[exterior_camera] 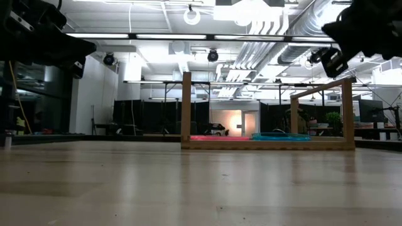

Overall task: Place and stack plates onto a shelf
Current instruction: Return to Home Position

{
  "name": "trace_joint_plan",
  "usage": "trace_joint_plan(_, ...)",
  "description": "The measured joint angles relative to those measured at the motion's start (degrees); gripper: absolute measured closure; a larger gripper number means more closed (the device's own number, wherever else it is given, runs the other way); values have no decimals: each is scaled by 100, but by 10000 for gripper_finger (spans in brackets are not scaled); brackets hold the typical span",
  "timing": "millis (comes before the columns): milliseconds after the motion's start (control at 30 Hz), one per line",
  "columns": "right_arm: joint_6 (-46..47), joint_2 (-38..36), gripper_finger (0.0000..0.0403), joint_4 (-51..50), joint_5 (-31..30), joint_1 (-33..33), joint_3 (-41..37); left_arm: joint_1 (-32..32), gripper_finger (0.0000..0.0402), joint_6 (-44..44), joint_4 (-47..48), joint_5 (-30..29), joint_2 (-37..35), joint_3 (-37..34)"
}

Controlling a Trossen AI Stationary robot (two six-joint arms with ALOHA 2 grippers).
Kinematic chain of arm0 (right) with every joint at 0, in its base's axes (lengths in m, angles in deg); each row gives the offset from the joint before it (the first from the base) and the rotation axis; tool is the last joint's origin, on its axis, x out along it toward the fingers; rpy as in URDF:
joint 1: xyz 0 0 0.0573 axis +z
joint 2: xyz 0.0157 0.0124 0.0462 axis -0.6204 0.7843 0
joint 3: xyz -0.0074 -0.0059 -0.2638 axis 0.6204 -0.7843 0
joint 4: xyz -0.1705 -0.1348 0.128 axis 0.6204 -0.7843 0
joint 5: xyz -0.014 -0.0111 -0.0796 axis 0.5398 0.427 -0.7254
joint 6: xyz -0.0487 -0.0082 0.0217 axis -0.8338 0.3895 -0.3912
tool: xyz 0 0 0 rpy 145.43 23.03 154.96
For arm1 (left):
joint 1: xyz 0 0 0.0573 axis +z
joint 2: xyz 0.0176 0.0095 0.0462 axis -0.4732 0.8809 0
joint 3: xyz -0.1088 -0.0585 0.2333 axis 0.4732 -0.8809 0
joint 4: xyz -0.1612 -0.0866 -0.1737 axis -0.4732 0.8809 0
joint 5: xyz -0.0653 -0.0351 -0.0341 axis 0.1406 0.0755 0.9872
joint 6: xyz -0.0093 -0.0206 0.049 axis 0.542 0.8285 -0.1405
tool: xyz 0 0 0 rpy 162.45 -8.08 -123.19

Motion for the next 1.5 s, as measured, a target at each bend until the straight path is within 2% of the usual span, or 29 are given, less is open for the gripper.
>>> trace_joint_plan(133,-5,-451,403,-729,240,-272,0,0,401,0,0,-1,0,0)
trace_joint_plan(233,-106,-854,403,-796,398,-411,-120,-2,401,0,0,-1,0,2)
trace_joint_plan(600,-794,-2056,403,-2171,91,-521,-212,-1,401,0,0,-1,2,4)
trace_joint_plan(767,-570,-2047,403,-2270,-225,-521,-210,-1,401,0,0,0,2,4)
trace_joint_plan(1067,248,-2047,403,-2280,-244,-521,-208,-1,401,0,0,0,2,4)
trace_joint_plan(1500,350,-2199,403,-2277,-222,-502,-201,-13,401,0,6,-1,-61,7)
